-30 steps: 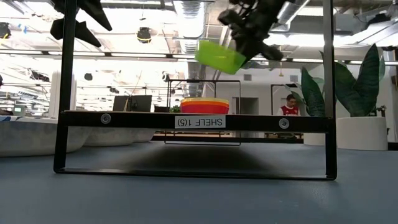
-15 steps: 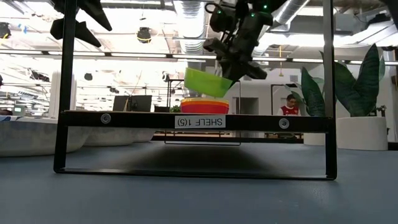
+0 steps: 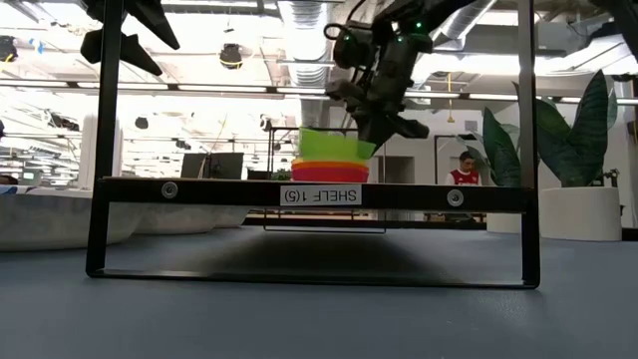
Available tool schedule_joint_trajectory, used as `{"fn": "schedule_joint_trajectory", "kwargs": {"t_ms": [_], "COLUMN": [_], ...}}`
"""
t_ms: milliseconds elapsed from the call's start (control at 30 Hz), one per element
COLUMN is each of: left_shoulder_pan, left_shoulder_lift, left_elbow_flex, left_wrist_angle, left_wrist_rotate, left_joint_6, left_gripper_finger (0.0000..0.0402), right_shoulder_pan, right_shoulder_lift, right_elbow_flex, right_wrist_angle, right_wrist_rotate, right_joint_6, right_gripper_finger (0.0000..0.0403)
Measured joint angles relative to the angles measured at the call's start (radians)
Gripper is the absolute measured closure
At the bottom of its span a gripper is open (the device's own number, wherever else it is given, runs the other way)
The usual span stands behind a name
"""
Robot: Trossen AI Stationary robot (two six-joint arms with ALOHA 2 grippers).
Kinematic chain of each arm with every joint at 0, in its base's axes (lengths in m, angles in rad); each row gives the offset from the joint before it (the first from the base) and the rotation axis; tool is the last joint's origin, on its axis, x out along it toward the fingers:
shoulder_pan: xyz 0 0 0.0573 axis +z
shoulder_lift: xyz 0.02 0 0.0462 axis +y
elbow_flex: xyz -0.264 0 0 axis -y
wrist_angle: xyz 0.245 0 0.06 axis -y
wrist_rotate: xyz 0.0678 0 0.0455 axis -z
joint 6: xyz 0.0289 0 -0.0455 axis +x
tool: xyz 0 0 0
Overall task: Place and stack bowls onto a shelf
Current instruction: Stack the green bowl on top of the yellow bowl on the shelf, then put the white patterned plate on the shelf
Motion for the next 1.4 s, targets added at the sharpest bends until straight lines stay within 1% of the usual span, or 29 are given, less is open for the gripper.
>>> {"fn": "schedule_joint_trajectory", "kwargs": {"t_ms": [133, 300, 433, 533, 667, 867, 967, 1033, 1167, 1267, 1333, 1400], "left_shoulder_pan": [0.0, 0.0, 0.0, 0.0, 0.0, 0.0, 0.0, 0.0, 0.015, 0.043, 0.077, 0.127], "left_shoulder_lift": [0.0, 0.0, 0.0, 0.0, 0.0, 0.008, 0.031, 0.06, 0.133, 0.189, 0.216, 0.237], "left_elbow_flex": [0.0, 0.0, 0.0, 0.0, 0.0, 0.0, 0.0, 0.0, 0.0, 0.0, 0.0, 0.0], "left_wrist_angle": [0.0, -0.001, -0.001, 0.0, 0.0, 0.0, -0.003, -0.004, -0.023, -0.071, -0.121, -0.167], "left_wrist_rotate": [0.0, 0.0, -0.006, -0.016, -0.019, -0.023, -0.023, -0.023, -0.023, -0.022, -0.011, 0.03], "left_joint_6": [-0.001, -0.008, -0.008, -0.008, -0.012, 0.021, 0.045, 0.063, 0.079, 0.102, 0.093, 0.055], "left_gripper_finger": [0.0129, 0.0129, 0.0129, 0.0129, 0.0129, 0.0129, 0.0129, 0.0129, 0.0129, 0.0129, 0.0129, 0.0129], "right_shoulder_pan": [0.0, -0.006, -0.015, -0.015, -0.014, -0.015, -0.014, -0.011, -0.003, 0.01, 0.032, 0.045], "right_shoulder_lift": [0.011, 0.009, 0.004, 0.004, 0.004, 0.004, -0.006, -0.012, -0.03, -0.052, -0.06, -0.076], "right_elbow_flex": [0.001, 0.002, 0.002, 0.001, 0.001, 0.01, 0.058, 0.103, 0.194, 0.254, 0.289, 0.306], "right_wrist_angle": [0.003, 0.036, 0.021, 0.012, 0.012, 0.002, -0.032, -0.044, -0.089, -0.122, -0.123, -0.128], "right_wrist_rotate": [0.001, 0.019, -0.002, -0.022, -0.029, -0.032, -0.032, -0.032, -0.029, -0.029, -0.026, -0.024], "right_joint_6": [0.0, 0.0, -0.004, -0.025, -0.042, -0.042, -0.055, -0.064, -0.085, -0.099, -0.11, -0.116], "right_gripper_finger": [0.0358, 0.0352, 0.0349, 0.0339, 0.0305, 0.0227, 0.0199, 0.0189, 0.0185, 0.0187, 0.0189, 0.019]}}
